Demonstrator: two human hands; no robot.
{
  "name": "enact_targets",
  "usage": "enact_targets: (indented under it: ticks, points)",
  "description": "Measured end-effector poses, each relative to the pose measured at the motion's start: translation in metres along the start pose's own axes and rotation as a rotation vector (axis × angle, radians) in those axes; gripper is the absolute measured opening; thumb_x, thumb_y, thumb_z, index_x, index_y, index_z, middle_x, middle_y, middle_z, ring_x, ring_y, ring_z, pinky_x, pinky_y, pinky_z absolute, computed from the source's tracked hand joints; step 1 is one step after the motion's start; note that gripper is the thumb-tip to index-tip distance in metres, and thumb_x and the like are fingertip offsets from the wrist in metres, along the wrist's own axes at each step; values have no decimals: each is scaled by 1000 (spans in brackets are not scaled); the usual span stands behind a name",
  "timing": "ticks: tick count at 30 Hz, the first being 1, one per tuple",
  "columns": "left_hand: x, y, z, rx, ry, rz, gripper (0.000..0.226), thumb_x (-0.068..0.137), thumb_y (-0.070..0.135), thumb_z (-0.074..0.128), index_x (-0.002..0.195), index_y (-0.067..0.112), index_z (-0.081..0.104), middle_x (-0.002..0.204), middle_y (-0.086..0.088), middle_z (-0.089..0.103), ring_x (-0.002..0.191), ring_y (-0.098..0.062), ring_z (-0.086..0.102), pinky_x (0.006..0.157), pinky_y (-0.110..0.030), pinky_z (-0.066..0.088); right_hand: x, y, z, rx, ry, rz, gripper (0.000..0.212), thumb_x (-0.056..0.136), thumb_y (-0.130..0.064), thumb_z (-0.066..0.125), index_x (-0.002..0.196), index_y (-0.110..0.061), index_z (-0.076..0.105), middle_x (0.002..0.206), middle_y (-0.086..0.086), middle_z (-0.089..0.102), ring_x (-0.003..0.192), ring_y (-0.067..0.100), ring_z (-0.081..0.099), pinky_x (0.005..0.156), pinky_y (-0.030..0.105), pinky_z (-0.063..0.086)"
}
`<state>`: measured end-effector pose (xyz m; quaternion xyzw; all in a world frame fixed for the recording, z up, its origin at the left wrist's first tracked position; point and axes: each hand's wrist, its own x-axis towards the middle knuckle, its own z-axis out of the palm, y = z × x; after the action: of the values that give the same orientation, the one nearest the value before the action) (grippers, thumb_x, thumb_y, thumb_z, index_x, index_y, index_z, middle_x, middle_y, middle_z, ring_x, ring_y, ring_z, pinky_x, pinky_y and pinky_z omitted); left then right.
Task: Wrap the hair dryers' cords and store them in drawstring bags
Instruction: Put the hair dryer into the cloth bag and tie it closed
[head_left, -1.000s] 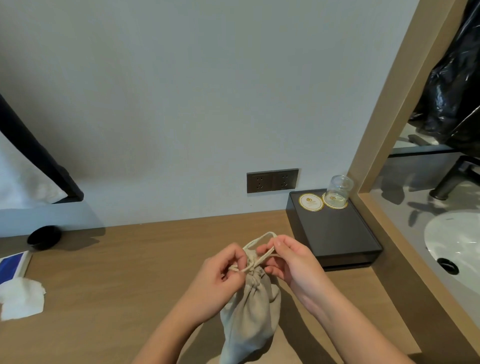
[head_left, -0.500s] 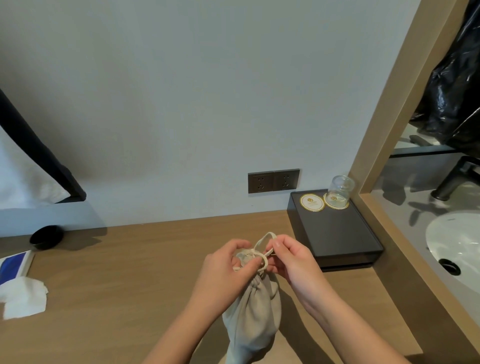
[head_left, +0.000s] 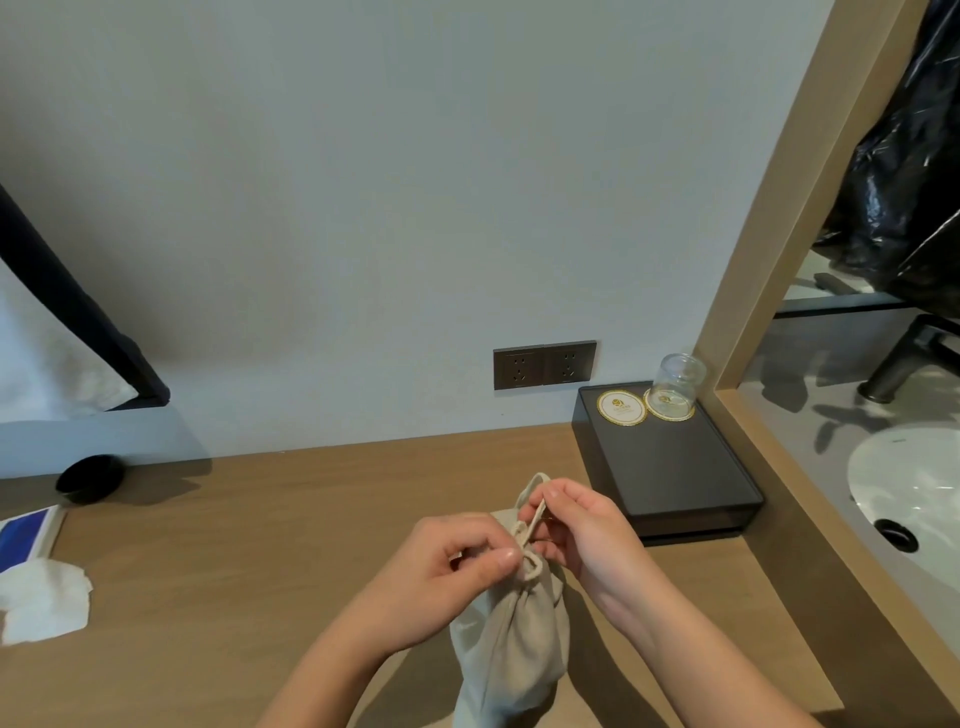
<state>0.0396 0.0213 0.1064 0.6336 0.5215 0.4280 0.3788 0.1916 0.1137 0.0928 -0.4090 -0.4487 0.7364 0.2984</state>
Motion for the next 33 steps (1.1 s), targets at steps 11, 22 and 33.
enact_targets:
  ticks: [11, 22, 33]
  points:
    - [-7, 6, -15, -164, -124, 13, 37, 90, 37, 55, 90, 5, 73, 77, 8, 58, 71, -7, 50, 68, -17, 37, -5, 0, 0, -75, -56, -61, 29, 105, -16, 36, 84, -8, 54, 66, 7, 66, 55, 12, 50, 56, 25, 36]
    - [-4, -10, -7, -286, 304, -106, 27, 78, 13, 68, 97, 12, 48, 70, -6, 64, 64, -12, 57, 62, -22, 45, -12, -7, -1, -389, -191, -130, 29, 102, -16, 46, 84, -8, 68, 48, -6, 44, 54, 9, 44, 75, 13, 48]
    - [14, 16, -19, 222, 278, 7, 41, 73, 7, 80, 90, 35, 55, 76, 10, 69, 69, -8, 63, 69, -23, 51, -15, -28, 6, -980, -405, -147, 23, 89, -18, 55, 71, -7, 62, 63, 0, 46, 59, 10, 39, 60, 30, 32]
